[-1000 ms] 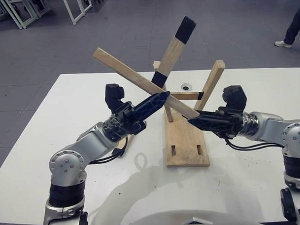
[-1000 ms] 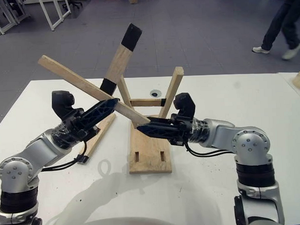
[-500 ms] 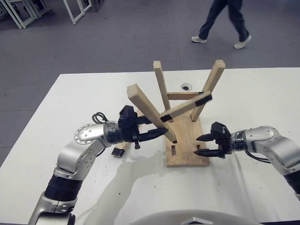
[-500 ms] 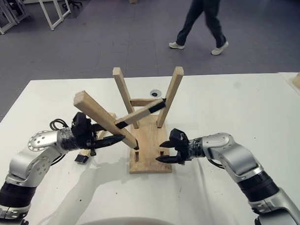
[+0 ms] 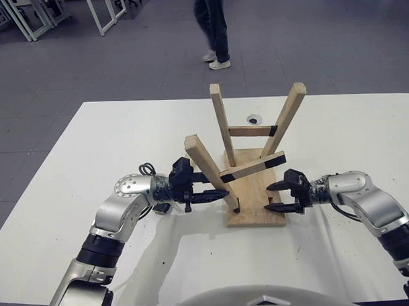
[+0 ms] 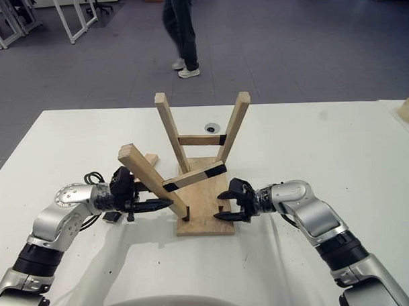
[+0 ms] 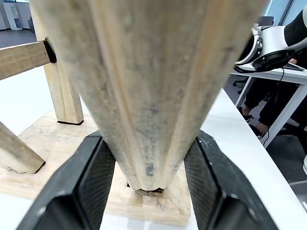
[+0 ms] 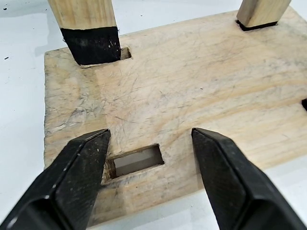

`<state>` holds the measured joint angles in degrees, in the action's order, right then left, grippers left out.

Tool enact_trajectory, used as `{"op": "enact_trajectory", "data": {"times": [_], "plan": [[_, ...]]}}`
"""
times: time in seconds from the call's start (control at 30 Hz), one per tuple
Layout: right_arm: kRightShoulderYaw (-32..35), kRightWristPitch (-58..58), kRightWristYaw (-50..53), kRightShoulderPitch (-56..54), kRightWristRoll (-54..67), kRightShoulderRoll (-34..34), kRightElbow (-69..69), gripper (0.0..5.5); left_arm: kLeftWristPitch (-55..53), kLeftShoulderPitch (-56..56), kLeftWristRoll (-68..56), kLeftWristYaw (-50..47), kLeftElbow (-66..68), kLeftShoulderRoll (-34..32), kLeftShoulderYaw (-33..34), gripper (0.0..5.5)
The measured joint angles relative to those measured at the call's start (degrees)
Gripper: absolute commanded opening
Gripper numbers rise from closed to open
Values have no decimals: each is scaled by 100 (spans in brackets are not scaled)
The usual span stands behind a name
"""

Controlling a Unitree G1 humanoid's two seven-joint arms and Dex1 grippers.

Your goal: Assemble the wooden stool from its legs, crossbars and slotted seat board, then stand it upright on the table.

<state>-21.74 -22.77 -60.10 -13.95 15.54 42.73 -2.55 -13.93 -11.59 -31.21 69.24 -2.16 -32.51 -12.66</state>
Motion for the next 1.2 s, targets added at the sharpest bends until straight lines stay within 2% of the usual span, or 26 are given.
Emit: {"op": "enact_trajectory", "data": {"times": [0.23, 0.4, 0.53, 0.7, 0.8, 1.0, 1.2], "plan": [[39, 0, 8, 73, -71, -4, -31, 314, 312, -315, 346, 144, 431, 17, -214, 204], [175, 7, 62, 268, -60, -13, -149, 314, 281, -387, 733, 29, -10, -206, -462, 204], [576, -51, 113, 666, 236, -65, -369, 314, 270, -300, 949, -178, -406, -368, -563, 204], [1742, -448, 48, 1124, 1092, 133, -879, 314, 95, -261, 1142, -536, -847, -507, -749, 204], [2147, -673, 225, 1174, 1243, 141, -868, 314, 73, -310, 1345, -664, -975, -542, -946, 204], [2277, -818, 542, 1212, 1301, -8, -823, 314, 95, -815, 1464, -676, -755, -581, -1367, 204], [2271, -870, 618, 1270, 1301, -142, -867, 314, 427, -699, 1464, -1010, -706, -582, -1455, 204]]}}
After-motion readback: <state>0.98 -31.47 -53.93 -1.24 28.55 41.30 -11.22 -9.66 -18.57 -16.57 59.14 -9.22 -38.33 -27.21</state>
